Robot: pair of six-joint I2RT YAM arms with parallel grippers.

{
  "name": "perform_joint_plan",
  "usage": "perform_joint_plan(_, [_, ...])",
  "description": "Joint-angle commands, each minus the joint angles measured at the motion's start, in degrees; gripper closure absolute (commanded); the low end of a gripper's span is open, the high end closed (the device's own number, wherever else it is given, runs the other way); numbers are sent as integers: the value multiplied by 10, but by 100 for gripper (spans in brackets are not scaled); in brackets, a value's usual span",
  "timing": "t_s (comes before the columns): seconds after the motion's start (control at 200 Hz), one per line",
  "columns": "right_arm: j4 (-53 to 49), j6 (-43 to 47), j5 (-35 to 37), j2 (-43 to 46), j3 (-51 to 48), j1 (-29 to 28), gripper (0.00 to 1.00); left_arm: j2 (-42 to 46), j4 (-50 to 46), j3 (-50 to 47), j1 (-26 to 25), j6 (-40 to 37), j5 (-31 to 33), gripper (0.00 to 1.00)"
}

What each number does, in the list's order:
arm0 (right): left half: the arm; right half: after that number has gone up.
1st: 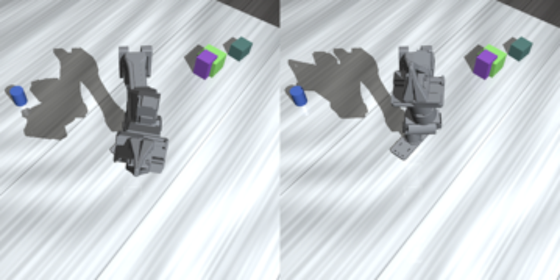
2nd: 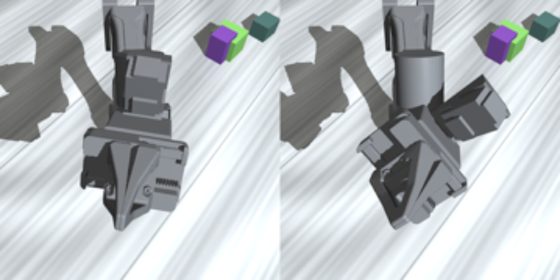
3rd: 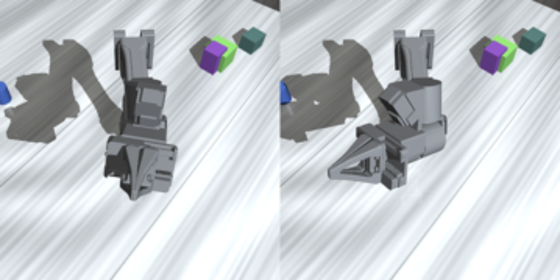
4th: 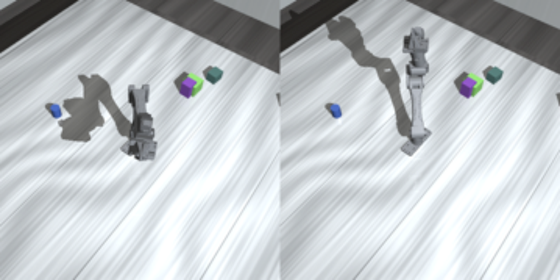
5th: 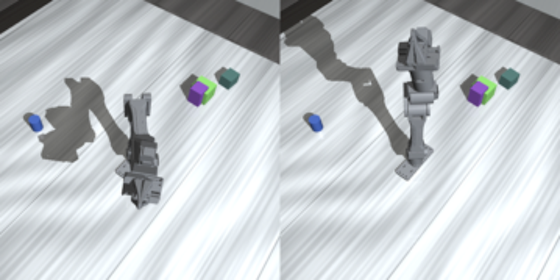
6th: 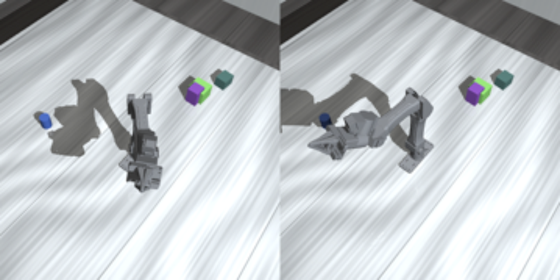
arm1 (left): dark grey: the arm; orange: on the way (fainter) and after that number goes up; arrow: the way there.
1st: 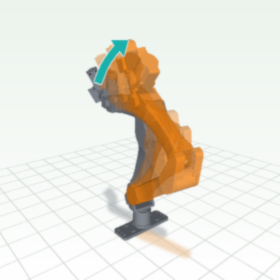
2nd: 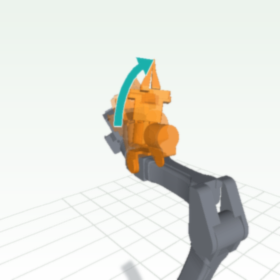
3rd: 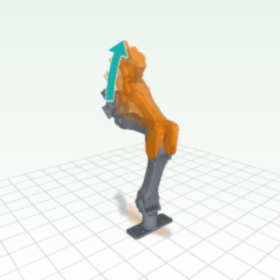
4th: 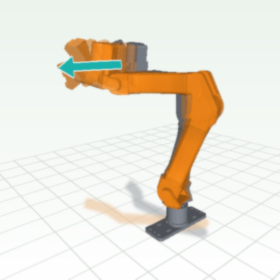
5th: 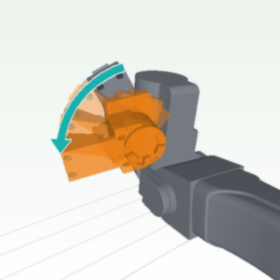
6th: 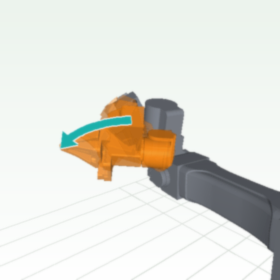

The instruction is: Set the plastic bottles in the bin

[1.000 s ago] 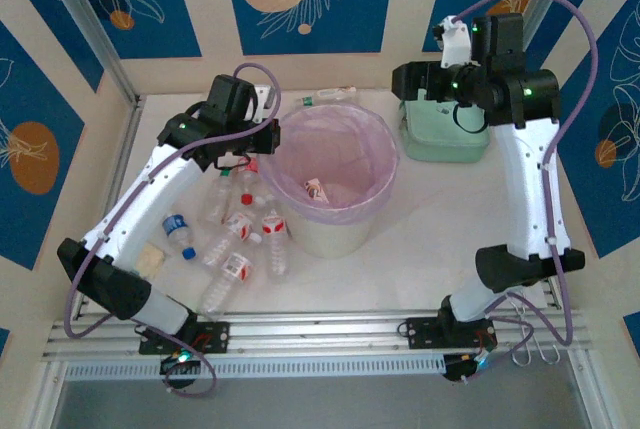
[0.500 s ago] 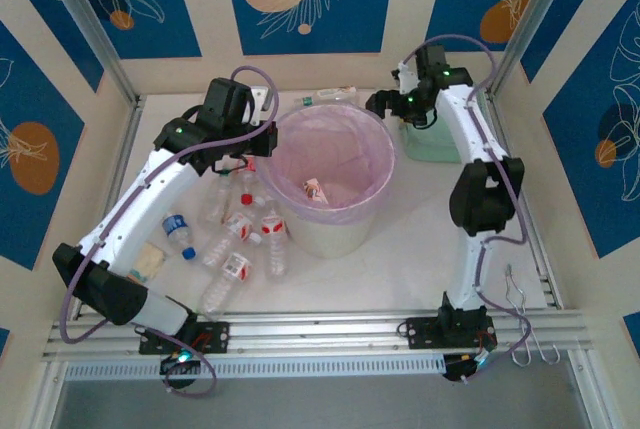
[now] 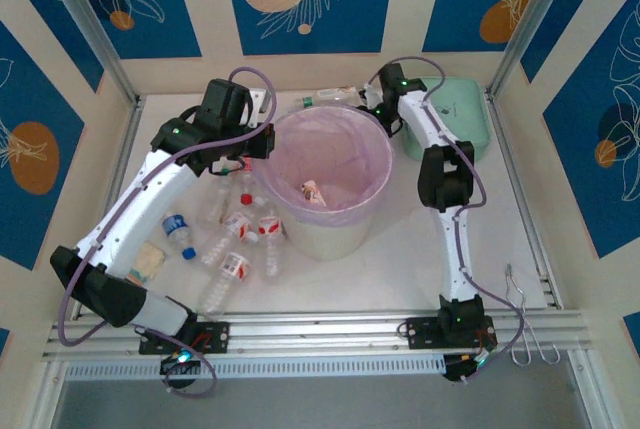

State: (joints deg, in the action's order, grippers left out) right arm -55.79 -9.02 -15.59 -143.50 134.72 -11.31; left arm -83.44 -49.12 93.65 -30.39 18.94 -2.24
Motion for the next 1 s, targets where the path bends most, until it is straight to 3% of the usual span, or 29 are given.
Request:
perform_joint_plan(0.0, [-15, -21, -20, -43, 50, -7, 1, -5, -37, 23, 3, -8, 3, 100])
perform_joint_plan(0.27, [-19, -49, 19, -101, 86, -13, 1, -24, -24, 27, 3, -4, -7, 100])
perform_joint_plan(0.33, [-17, -51, 25, -101, 79, -13, 6, -26, -20, 28, 3, -1, -11, 100])
perform_joint_plan(0.505, [-12, -59, 26, -84, 51, -10, 31, -23, -16, 24, 3, 6, -12, 100])
perform_joint_plan(0.845, [-4, -62, 38, 34, -13, 19, 49, -12, -6, 22, 3, 5, -17, 100])
perform_joint_plan(0.996, [48, -74, -9, 121, -96, 36, 55, -8, -4, 17, 3, 6, -18, 100])
